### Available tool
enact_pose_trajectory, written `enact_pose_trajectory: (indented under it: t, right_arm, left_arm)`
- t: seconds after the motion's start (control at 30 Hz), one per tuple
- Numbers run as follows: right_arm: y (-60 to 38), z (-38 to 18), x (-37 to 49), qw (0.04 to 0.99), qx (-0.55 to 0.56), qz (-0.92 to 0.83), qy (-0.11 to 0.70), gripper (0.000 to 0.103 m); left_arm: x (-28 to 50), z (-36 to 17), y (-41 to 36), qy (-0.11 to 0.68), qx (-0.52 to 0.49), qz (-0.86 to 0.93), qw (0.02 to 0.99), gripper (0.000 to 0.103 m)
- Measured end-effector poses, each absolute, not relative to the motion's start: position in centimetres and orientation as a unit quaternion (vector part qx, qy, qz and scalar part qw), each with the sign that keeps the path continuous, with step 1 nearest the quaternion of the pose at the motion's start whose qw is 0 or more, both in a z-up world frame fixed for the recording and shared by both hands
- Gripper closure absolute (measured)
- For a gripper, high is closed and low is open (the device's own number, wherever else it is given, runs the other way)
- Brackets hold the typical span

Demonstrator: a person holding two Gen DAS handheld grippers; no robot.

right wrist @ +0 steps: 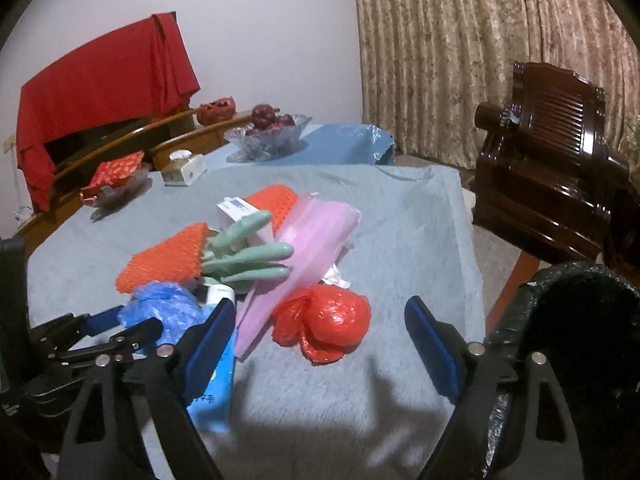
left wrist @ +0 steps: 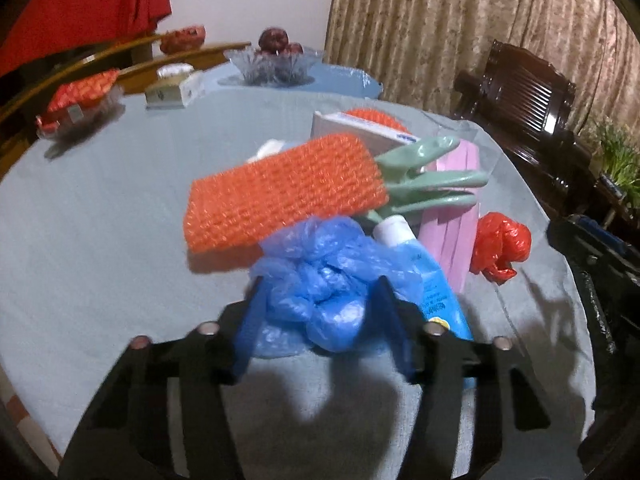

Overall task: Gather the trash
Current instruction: 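Grasp the blue plastic bag with the left tool while the right grasps the red bag, then move both bags over the bin and open both tools to drop them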

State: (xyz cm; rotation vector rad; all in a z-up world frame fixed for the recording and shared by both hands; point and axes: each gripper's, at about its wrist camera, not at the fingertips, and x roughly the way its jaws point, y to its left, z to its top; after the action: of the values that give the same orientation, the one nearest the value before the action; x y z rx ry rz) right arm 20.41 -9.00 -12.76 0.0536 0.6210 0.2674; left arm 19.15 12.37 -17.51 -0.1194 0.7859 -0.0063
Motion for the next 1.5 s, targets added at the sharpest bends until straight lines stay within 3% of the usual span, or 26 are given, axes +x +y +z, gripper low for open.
enact_pose_trajectory:
  t: [0.1,0.27,0.5,0.57,0.7,1.5]
  right_arm:
    - [-8.6,-13.7,21.4,0.939,0.019,0.130,0.318,0.025]
    - [-8.5,-15.2,22.9,0.929,0.020,0.124,0.347,0.033]
    - [-9.1,-16.4,23.8,0.913,0.035,0.136,0.383,0.068]
    - [-9.3,-16.2,23.6,0.913,0.032,0.140,0.381,0.071]
    - [-9.6,-14.9,22.5,0.921,0.020,0.135,0.365,0.073]
    - [-15.2,-6.8,15.5,0.951,0.050,0.114,0.284,0.073]
  left_arm:
    - [19.3,-17.7,12.4,0.382,-0.058,-0.009,0.922,0.065]
    - [19.2,-17.7,12.1,0.381,-0.059,-0.014,0.923,0.071]
    - [19.0,-17.3,12.2,0.378,-0.069,-0.013,0.923,0.079]
    - [18.6,-17.0,12.1,0.372,-0.071,-0.010,0.926,0.081]
    - [17.9,-16.0,12.0,0.360,-0.071,-0.016,0.930,0.096]
    - [14.2,-8.9,6.0,0.292,-0.040,-0.095,0.951,0.099]
